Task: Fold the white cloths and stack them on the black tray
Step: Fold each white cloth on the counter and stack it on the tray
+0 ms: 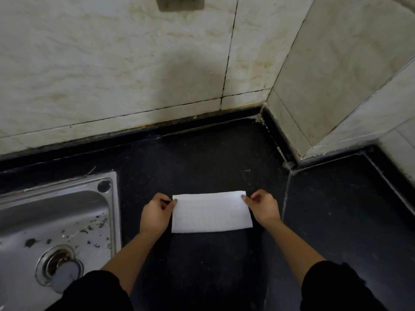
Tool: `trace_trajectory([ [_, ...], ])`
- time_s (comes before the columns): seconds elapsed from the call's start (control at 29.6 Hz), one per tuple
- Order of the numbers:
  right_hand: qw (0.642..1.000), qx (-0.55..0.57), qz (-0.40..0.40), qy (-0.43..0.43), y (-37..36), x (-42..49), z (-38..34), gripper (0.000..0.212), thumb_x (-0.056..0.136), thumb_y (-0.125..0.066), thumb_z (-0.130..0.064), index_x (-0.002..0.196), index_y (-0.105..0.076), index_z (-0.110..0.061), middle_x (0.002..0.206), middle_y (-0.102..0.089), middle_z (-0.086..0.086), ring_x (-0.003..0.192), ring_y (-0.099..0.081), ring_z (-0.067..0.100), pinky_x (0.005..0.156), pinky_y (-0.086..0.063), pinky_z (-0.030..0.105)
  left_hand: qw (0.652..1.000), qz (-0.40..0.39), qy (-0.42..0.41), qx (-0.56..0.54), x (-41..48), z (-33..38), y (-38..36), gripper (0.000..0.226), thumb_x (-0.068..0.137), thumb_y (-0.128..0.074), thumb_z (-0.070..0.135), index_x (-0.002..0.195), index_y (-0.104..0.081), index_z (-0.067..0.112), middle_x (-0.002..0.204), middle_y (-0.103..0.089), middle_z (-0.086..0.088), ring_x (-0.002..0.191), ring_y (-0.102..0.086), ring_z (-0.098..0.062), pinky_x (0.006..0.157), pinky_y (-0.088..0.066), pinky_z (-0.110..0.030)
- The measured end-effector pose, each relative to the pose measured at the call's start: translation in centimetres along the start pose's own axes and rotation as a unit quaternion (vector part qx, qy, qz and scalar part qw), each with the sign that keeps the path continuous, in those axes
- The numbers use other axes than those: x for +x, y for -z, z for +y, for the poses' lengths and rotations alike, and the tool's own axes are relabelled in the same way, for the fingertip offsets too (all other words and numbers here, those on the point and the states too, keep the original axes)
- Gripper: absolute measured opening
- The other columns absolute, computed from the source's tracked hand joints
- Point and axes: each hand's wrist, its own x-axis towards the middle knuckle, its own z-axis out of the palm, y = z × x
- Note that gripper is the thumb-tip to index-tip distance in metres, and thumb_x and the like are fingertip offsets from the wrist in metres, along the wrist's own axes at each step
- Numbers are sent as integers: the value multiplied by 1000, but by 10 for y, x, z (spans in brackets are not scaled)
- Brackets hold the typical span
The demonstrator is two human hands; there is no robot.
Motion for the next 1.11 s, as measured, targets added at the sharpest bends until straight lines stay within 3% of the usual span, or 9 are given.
trace_trajectory([
  [0.27, 998, -53, -17, -20, 5, -37, 11, 51, 69, -77, -58, 84, -56, -14, 81, -62, -1, 74, -59, 15, 54, -41, 28, 999, -34, -25, -6, -42, -17, -4, 26, 83, -71, 37, 91, -54, 20, 78, -61, 0, 71, -60, -14, 60, -47, -25],
  [0.44, 992, -100, -30, -69, -6, -54, 9, 48, 72, -78, -50, 82, -53, -11, 82, -60, 4, 72, -57, 20, 49, -36, 28, 999, -32, -14, 8, -51, -25, -12, 22, 84, -73, 26, 96, -56, 19, 85, -59, 0, 74, -56, -11, 58, -40, -18],
  [0.51, 992, -59, -43, -105, -10, -53, 9, 46, 71, -82, -44, 81, -56, -7, 85, -63, 8, 72, -59, 22, 53, -42, 28, 1000, -30, 0, -7, -49, -24, -13, 23, 83, -73, 24, 98, -57, 17, 85, -58, 0, 74, -55, -10, 57, -37, -17],
  [0.61, 979, 66, -56, -182, -11, -49, 6, 63, 67, -87, -30, 113, -61, 5, 113, -65, 18, 98, -64, 32, 73, -52, 33, 999, -38, 13, -16, -48, -24, -12, 25, 83, -74, 23, 99, -57, 16, 85, -57, 0, 75, -54, -10, 58, -38, -16],
  [0.64, 974, 100, -57, -196, -10, -49, 5, 64, 68, -87, -27, 115, -60, 6, 116, -65, 18, 98, -64, 32, 76, -54, 35, 999, -41, 15, -17, -48, -24, -12, 25, 83, -74, 23, 99, -57, 16, 85, -57, 0, 75, -54, -10, 59, -38, -16],
  [0.81, 957, 206, -34, -199, -7, -53, 1, 29, 82, -73, -15, 102, -66, 5, 95, -69, 16, 62, -60, 16, 50, -44, 26, 998, -45, 16, -28, -46, -25, -11, 23, 82, -74, 22, 96, -57, 18, 82, -56, 2, 73, -53, -9, 59, -38, -16],
  [0.95, 960, 231, 6, -156, -3, -59, -10, 11, 85, -67, -11, 86, -68, 0, 85, -68, 14, 63, -59, 18, 52, -43, 26, 995, -57, 34, -70, -44, -29, -10, 13, 88, -67, 25, 97, -60, 19, 89, -63, -2, 83, -62, -18, 70, -49, -26],
  [1.11, 976, 207, -39, -48, -17, -73, -44, 10, 82, -70, -12, 73, -67, -14, 75, -67, 5, 67, -61, 17, 59, -47, 29, 989, -69, 49, -117, -41, -32, -6, 7, 92, -61, 15, 97, -63, 19, 90, -67, -5, 76, -66, -18, 75, -55, -32],
])
